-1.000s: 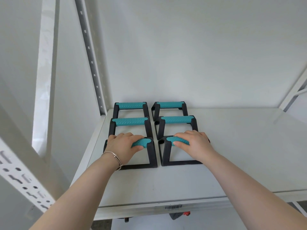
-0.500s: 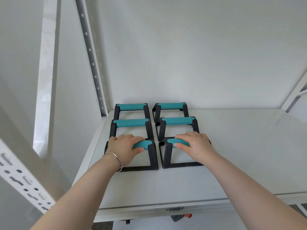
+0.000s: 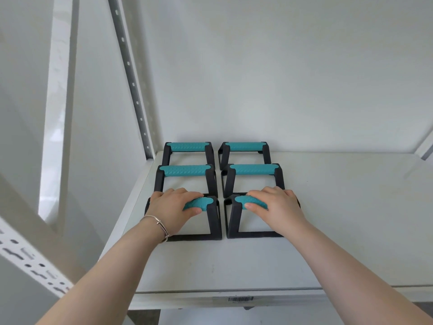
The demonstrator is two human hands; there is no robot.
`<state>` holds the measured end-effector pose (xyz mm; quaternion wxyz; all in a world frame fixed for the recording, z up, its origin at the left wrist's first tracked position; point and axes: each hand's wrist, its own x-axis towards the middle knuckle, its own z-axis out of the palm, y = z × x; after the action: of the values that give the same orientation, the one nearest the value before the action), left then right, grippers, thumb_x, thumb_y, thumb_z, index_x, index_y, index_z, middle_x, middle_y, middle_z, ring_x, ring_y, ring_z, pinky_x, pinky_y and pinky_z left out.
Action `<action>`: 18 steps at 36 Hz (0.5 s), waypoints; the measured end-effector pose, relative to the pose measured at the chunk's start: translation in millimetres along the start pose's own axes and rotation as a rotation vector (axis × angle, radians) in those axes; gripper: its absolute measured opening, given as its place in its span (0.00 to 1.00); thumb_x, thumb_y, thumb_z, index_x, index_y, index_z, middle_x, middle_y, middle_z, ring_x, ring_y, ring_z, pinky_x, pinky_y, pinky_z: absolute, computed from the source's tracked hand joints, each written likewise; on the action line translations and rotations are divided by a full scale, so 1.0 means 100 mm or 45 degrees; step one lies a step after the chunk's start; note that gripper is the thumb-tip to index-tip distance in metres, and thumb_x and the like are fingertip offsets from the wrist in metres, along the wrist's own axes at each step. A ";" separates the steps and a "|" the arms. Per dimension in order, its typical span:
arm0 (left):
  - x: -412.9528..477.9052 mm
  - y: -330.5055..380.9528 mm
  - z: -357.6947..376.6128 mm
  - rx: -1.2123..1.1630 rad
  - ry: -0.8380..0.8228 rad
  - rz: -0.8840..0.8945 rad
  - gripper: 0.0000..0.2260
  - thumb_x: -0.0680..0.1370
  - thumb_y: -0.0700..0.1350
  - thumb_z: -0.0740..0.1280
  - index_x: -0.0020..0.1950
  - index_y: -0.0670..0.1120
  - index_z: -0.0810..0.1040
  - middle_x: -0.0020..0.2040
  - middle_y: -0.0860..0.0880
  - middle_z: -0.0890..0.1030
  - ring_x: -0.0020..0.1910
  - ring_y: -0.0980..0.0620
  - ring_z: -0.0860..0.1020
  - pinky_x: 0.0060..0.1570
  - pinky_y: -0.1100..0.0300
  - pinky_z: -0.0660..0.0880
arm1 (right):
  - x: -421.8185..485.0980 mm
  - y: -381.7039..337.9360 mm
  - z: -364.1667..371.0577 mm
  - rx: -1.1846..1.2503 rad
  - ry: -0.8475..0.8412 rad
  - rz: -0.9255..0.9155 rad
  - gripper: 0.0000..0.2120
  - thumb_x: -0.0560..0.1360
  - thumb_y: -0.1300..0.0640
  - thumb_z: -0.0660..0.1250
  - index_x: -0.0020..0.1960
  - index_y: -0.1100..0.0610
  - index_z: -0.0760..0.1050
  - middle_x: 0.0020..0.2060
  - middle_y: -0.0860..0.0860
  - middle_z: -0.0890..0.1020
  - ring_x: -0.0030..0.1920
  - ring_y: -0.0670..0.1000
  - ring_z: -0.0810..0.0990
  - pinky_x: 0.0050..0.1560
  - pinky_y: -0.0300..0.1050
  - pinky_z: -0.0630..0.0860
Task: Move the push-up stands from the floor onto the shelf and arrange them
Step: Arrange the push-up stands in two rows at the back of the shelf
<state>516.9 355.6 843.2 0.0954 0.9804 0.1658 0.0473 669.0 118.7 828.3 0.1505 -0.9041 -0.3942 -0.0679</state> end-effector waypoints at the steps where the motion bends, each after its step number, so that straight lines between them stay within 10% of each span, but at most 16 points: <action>1: 0.00 0.00 0.00 0.001 -0.001 0.004 0.17 0.80 0.60 0.57 0.68 0.65 0.68 0.57 0.59 0.76 0.57 0.53 0.72 0.61 0.51 0.64 | 0.00 0.01 -0.01 -0.003 -0.019 -0.003 0.23 0.75 0.32 0.49 0.60 0.39 0.74 0.46 0.43 0.78 0.52 0.50 0.73 0.56 0.48 0.65; 18: 0.00 -0.02 -0.02 0.015 -0.007 0.025 0.17 0.80 0.60 0.57 0.69 0.64 0.67 0.58 0.59 0.76 0.59 0.53 0.72 0.62 0.52 0.64 | 0.00 0.01 -0.05 0.008 -0.038 0.029 0.16 0.78 0.37 0.57 0.61 0.40 0.75 0.46 0.43 0.77 0.53 0.50 0.73 0.55 0.47 0.62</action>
<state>516.3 357.5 844.5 0.0896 0.9826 0.1562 0.0446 669.6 116.8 832.9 0.1482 -0.9089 -0.3864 -0.0516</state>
